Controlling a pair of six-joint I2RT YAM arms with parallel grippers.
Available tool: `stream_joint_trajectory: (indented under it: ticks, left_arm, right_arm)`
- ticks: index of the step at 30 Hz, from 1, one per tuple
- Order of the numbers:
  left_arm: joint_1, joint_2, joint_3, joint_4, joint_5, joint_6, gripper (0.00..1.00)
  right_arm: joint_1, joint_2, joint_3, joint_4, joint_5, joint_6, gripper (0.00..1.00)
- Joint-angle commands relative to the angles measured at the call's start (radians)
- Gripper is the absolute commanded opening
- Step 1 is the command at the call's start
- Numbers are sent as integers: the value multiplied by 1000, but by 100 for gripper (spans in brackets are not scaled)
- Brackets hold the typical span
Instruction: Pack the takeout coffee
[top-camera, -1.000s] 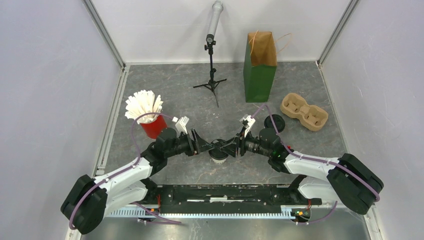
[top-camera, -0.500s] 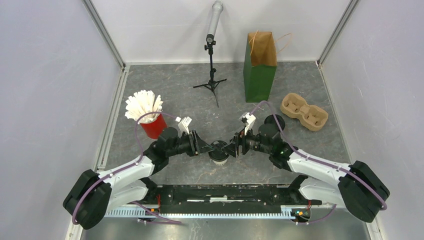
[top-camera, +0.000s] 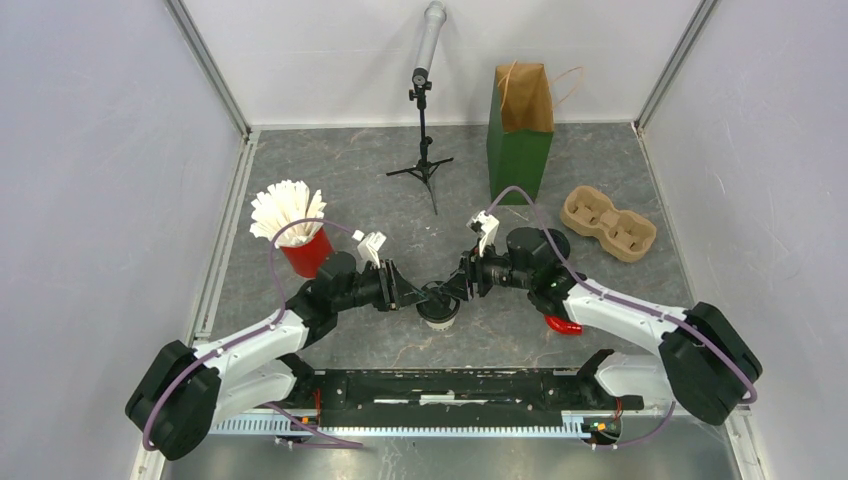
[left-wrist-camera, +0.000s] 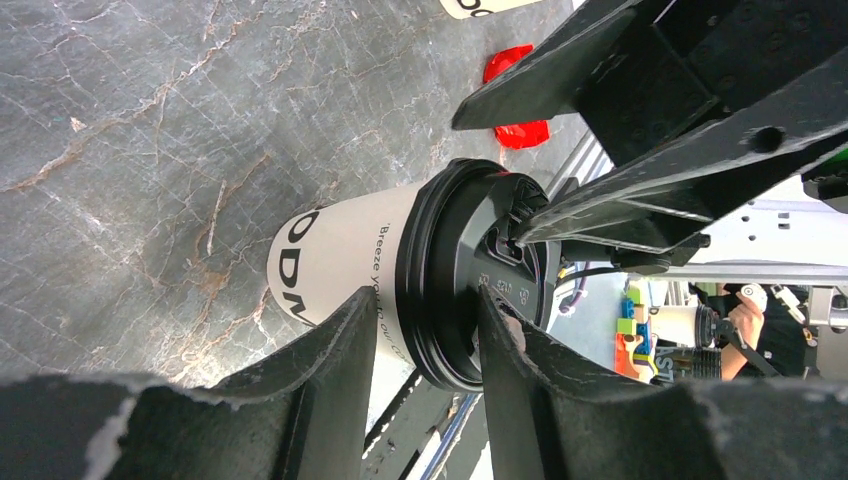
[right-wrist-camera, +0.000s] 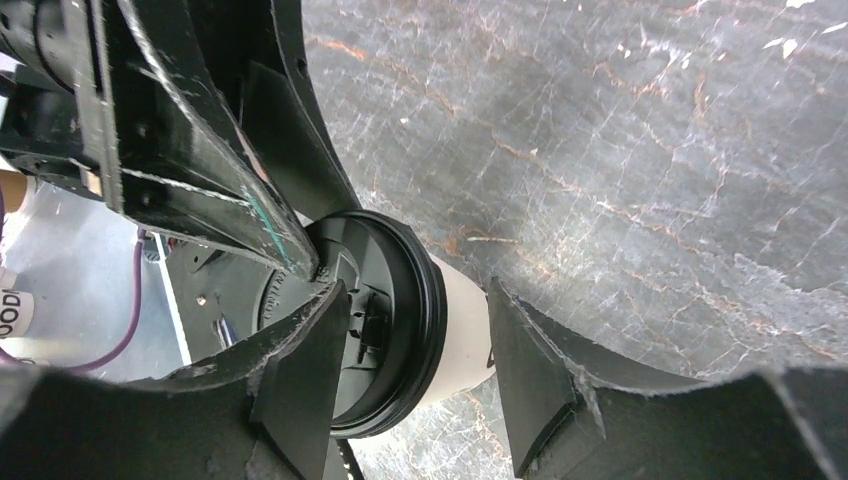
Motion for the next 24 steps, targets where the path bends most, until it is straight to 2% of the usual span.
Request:
stream_joint_trajectory:
  ticks: [1, 5, 11, 17, 24]
  left_arm:
    - [2, 16, 7, -56, -5, 66, 48]
    - [2, 19, 7, -52, -1, 64, 48]
    - [1, 41, -29, -51, -43, 51, 46]
    - [-2, 71, -62, -48, -71, 54, 43]
    - [-3, 30, -101, -54, -100, 45, 40]
  right_arm:
    - [-4, 44, 49, 60, -44, -7, 58]
    - [-6, 73, 15, 103, -39, 0, 54]
    - [-19, 80, -159, 240, -16, 57, 48]
    - [-19, 91, -291, 312, 6, 52, 48]
    - [-19, 89, -411, 433, 38, 62, 48]
